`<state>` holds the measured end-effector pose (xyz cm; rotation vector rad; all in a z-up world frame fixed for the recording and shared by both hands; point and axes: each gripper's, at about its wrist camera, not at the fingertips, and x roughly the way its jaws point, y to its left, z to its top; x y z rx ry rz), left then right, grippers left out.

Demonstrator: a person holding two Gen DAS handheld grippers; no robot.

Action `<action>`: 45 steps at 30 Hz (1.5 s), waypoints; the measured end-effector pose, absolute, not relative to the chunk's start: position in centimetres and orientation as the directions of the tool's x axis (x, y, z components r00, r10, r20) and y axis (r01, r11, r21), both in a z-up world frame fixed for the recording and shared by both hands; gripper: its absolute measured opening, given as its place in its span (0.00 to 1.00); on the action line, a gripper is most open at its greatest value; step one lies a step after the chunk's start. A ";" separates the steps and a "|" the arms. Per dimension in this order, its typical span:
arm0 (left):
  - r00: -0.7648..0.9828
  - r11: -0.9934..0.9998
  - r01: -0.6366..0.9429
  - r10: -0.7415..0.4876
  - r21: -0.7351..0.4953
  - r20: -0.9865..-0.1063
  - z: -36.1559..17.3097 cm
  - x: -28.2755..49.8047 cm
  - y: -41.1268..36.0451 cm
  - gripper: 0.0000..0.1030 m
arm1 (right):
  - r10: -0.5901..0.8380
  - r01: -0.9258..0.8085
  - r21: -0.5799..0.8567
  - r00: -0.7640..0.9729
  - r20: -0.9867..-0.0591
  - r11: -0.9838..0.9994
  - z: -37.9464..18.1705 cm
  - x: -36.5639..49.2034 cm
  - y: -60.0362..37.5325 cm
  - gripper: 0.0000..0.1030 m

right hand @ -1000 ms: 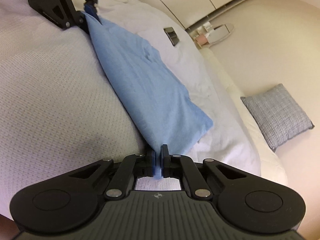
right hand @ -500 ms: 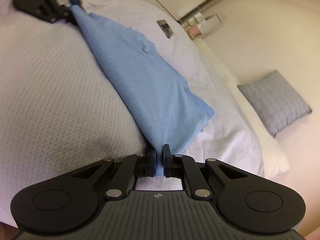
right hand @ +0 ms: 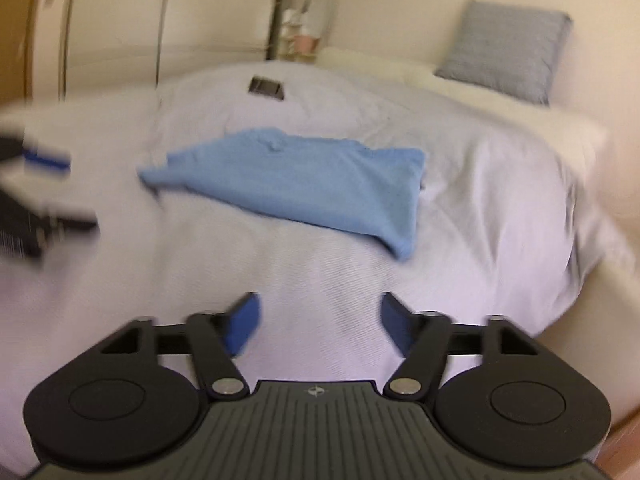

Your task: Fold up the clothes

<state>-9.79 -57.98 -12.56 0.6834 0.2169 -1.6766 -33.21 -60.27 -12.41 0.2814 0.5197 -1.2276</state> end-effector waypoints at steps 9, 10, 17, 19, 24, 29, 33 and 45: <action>0.015 -0.058 0.991 -0.843 0.118 -0.537 -10.1 -11.2 -53.8 0.99 | -0.813 0.957 0.121 0.286 -0.507 0.262 -10.1 -34.6 -56.6 0.87; 0.017 -0.044 0.994 -0.848 0.104 -0.530 -9.8 -11.3 -53.3 0.99 | -0.812 0.960 0.130 0.279 -0.512 0.248 -9.9 -34.9 -56.3 0.87; -0.005 -0.027 0.999 -0.867 0.037 -0.498 -8.0 -11.8 -51.3 0.99 | -0.818 0.971 0.171 0.233 -0.526 0.167 -8.0 -36.8 -54.4 1.00; -0.020 -0.034 0.999 -0.872 0.019 -0.490 -7.5 -11.7 -50.9 0.99 | -0.821 0.973 0.177 0.221 -0.526 0.149 -7.5 -37.1 -53.8 1.00; -0.058 -0.083 0.996 -0.875 0.031 -0.480 -6.9 -11.6 -50.4 0.99 | -0.824 0.975 0.172 0.213 -0.525 0.143 -6.7 -36.7 -53.0 1.00; -0.083 -0.097 0.995 -0.868 0.004 -0.490 -6.5 -11.1 -51.0 0.99 | -0.822 0.976 0.155 0.211 -0.529 0.152 -6.2 -35.6 -53.0 1.00; -0.066 -0.073 0.997 -0.856 -0.006 -0.512 -6.5 -10.6 -52.5 0.99 | -0.822 0.976 0.160 0.212 -0.528 0.149 -5.9 -34.9 -53.9 1.00; -0.049 -0.050 0.999 -0.828 -0.015 -0.558 -6.7 -10.1 -56.0 0.99 | -0.782 0.977 0.146 0.214 -0.585 0.158 -6.4 -32.5 -58.4 1.00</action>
